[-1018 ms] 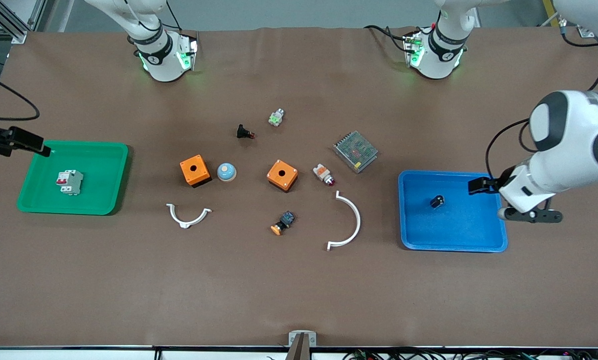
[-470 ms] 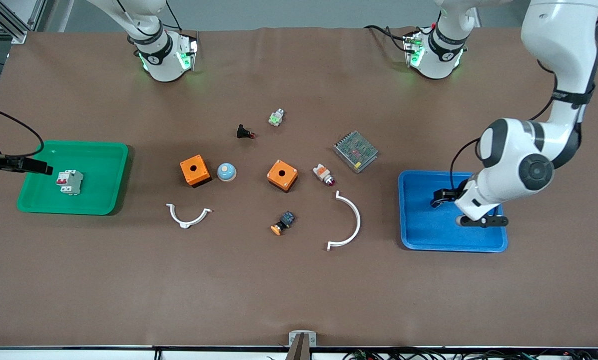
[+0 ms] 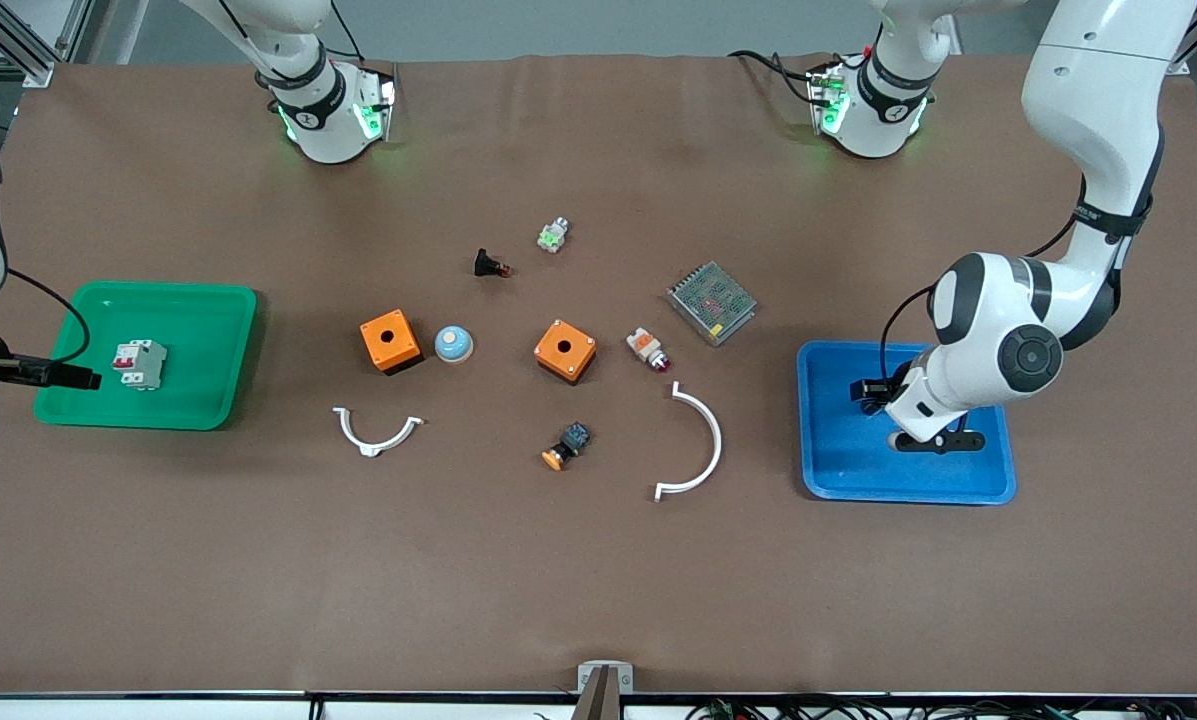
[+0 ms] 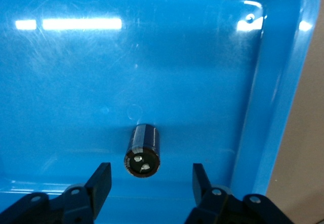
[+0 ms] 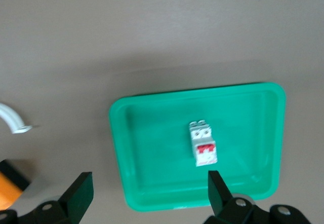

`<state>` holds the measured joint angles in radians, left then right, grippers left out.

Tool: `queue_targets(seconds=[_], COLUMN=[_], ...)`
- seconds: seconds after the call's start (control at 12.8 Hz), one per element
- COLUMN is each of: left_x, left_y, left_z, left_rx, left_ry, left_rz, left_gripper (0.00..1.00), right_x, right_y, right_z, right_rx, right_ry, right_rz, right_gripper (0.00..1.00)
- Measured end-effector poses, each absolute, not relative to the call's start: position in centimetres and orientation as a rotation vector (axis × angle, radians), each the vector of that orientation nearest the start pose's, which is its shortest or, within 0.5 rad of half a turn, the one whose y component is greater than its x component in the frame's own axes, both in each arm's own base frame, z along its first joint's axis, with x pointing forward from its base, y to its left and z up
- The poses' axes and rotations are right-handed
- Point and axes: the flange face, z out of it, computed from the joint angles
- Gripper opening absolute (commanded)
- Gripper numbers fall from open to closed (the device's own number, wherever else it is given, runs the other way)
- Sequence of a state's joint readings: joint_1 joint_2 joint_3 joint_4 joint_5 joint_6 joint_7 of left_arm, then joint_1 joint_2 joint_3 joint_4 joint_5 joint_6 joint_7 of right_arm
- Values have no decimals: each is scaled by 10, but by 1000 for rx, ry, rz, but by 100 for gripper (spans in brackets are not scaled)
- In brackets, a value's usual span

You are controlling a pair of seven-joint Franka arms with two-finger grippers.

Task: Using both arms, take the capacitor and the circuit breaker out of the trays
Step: 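Grasp the black capacitor with the left gripper while the right gripper grasps the breaker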

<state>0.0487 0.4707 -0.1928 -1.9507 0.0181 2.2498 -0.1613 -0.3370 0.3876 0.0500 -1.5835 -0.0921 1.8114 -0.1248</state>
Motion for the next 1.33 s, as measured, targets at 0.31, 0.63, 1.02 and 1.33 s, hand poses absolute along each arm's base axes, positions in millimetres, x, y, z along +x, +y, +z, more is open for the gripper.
queue_targets(seconds=[0.31, 0.63, 1.02, 1.33], left_x=[594, 595, 595, 609], left_y=[-80, -79, -77, -97], left_z=[219, 205, 204, 228], left_rx=[-3185, -3191, -3191, -3202], left_ry=[-39, -45, -54, -119], left_rz=[254, 243, 241, 157], left_gripper=[68, 57, 1, 0], right_x=[601, 578, 560, 540], right_y=[-275, -288, -278, -269], right_z=[354, 280, 249, 230], right_rx=[-3190, -3193, -3159, -3128], right_ry=[85, 60, 50, 46], right_rz=[267, 213, 298, 374], right_gripper=[100, 100, 100, 100])
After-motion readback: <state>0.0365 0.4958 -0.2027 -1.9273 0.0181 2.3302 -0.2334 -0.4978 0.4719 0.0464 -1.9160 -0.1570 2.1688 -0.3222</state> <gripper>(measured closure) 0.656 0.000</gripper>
